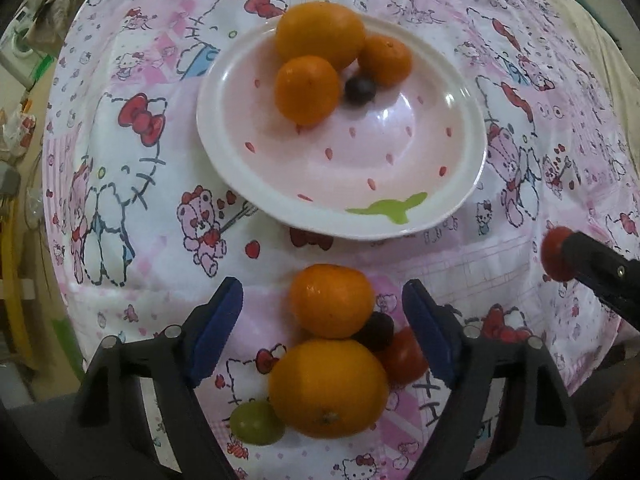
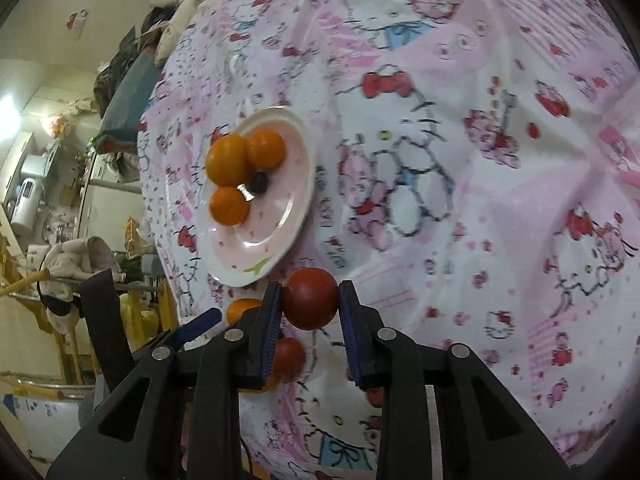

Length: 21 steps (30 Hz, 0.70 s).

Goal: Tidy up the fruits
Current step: 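Grasp a small orange with the left tool while the right tool lifts the tomato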

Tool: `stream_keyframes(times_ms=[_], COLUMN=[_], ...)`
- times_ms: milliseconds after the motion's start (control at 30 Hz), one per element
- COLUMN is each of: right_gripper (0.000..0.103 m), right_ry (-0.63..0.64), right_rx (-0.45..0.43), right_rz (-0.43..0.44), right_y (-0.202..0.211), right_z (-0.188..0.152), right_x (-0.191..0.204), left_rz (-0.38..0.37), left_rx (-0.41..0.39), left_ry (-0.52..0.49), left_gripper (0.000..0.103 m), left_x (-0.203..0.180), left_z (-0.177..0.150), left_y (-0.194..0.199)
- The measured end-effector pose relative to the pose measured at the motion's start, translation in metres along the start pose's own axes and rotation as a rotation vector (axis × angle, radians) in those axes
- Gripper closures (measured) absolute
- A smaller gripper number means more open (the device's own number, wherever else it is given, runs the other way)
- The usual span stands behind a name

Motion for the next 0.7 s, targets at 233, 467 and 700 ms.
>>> stream_keyframes(times_ms=[233, 467, 700], right_gripper=[0.073, 0.073, 0.073], right_ry=[0.003, 0.012, 0.035], right_rx=[-0.001, -0.005, -0.006], right_rz=[0.005, 0.005, -0.001], right_y=[0.005, 0.005, 0.005], right_z=[-0.001, -0.001, -0.003], right_x=[-0.003, 0.003, 0.010], left_rz=[-0.032, -0.039, -0.043], left_rx=[-0.008, -0.030, -0.056], left_ry=[0.004, 0.020, 0.057], left_gripper=[0.065, 0.065, 0.065], left_x=[-0.001, 0.005, 0.015], left_z=[0.004, 0.002, -0.001], left_y=[-0.002, 0.007, 0.020])
Point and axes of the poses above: each gripper's, at about its wrist camera, not at the fingertips, and y roughly against the way its jaws point, x to its left, z to its top, the point moved 2 cm from there along -y, roughly the way its jaws point, and after that the axes turned 7 degrees about -x, right-handed, at the moved point
